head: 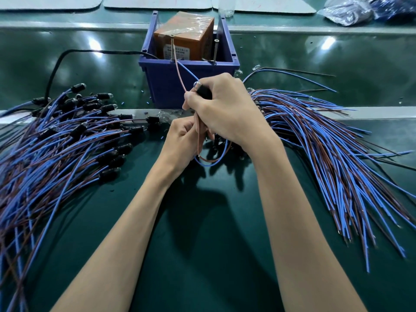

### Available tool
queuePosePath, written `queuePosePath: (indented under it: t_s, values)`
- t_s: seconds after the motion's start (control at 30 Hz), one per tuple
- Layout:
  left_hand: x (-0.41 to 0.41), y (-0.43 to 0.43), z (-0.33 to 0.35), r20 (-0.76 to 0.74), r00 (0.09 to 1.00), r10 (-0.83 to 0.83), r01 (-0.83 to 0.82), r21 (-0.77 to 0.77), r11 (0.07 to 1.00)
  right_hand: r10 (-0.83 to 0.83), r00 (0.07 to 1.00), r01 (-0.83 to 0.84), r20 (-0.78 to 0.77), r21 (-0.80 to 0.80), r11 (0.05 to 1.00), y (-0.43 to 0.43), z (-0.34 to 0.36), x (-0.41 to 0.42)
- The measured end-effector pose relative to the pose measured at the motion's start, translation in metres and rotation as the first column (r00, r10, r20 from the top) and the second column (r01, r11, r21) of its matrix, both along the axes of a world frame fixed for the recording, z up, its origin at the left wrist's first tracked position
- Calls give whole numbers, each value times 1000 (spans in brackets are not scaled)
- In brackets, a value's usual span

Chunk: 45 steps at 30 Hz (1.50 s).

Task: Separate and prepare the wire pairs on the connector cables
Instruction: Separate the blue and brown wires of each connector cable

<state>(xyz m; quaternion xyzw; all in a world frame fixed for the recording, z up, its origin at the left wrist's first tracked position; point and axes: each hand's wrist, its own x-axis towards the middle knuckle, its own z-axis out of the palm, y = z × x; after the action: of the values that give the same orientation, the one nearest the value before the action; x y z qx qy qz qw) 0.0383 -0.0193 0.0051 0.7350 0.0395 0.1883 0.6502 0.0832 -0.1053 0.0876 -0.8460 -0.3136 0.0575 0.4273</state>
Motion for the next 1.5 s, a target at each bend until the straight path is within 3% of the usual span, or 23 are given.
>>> queuePosePath:
  t_s: [0.27,0.47,0.6,0.77,0.87,1.07,1.17,1.3,1.4,1.5]
  values:
    - [3,3,-5,30,999,-19,21,-90,996,32,999,-32,16,21,999,-2,1,-2]
    - [2,12,-8,223,954,-201,283,-445,850,208,976,-208,-58,13,978,-12,10,-5]
    - [2,12,-7,144,975,-167,216,-466,858,359,900,-359,-246,47,932,-21,16,-7]
    - [0,14,-5,129,971,-199,235,-406,883,251,957,-269,-147,-119,956,-27,18,-3]
    - [-1,12,-1,110,981,-158,188,-363,913,164,985,-170,-47,-198,965,-29,17,3]
    - [0,11,1,84,988,-126,146,-307,940,252,960,-281,-126,-409,868,-31,17,-1]
    - [1,9,0,65,996,-61,77,-289,954,263,960,-279,-98,-428,860,-28,18,-4]
    - [6,9,-5,23,996,81,-72,-257,964,116,992,-88,41,-419,904,-27,20,-3]
    - [7,6,-4,75,970,229,-206,-239,949,-23,996,57,86,-407,912,-29,22,0]
    - [6,2,-2,125,919,373,-336,-240,911,-48,997,69,65,-389,919,-33,25,2]
